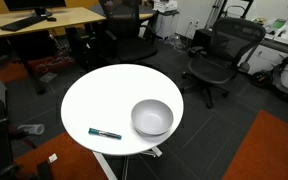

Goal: Put the pen in the bowl

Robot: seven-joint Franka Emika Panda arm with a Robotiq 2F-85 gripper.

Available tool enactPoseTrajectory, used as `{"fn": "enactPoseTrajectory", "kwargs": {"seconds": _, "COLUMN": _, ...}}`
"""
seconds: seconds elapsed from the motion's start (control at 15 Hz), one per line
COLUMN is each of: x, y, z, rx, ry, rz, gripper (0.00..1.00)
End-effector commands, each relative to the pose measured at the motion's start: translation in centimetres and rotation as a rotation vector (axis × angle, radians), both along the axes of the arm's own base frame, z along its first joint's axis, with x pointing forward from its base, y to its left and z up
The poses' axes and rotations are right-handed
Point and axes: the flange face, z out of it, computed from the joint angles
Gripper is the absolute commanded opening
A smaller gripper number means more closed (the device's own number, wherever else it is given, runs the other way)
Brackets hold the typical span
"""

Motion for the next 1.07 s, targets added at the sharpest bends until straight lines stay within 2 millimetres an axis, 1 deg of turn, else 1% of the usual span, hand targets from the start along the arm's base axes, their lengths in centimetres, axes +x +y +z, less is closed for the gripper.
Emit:
{"fn": "enactPoseTrajectory", "kwargs": {"seconds": 0.0, "x": 0.0, "y": 0.0, "z": 0.1, "rx": 0.000, "ry": 0.001, "rz": 0.000, "gripper": 1.00}}
{"fn": "enactPoseTrajectory", "kwargs": {"seconds": 0.33, "x": 0.0, "y": 0.0, "z": 0.1, "rx": 0.000, "ry": 0.001, "rz": 0.000, "gripper": 1.00}}
{"fn": "enactPoseTrajectory", "kwargs": {"seconds": 0.47, "x": 0.8, "y": -0.7, "z": -0.4, "rx": 0.014, "ry": 0.006, "rz": -0.021, "gripper": 1.00}}
{"fn": "enactPoseTrajectory", "kwargs": {"seconds": 0.67, "x": 2.0, "y": -3.0, "z": -1.6, "rx": 0.052, "ry": 0.029, "rz": -0.099, "gripper": 1.00}}
{"fn": "enactPoseTrajectory", "kwargs": {"seconds": 1.0, "x": 4.8, "y": -8.2, "z": -4.4, "rx": 0.137, "ry": 0.017, "rz": -0.297, "gripper": 1.00}}
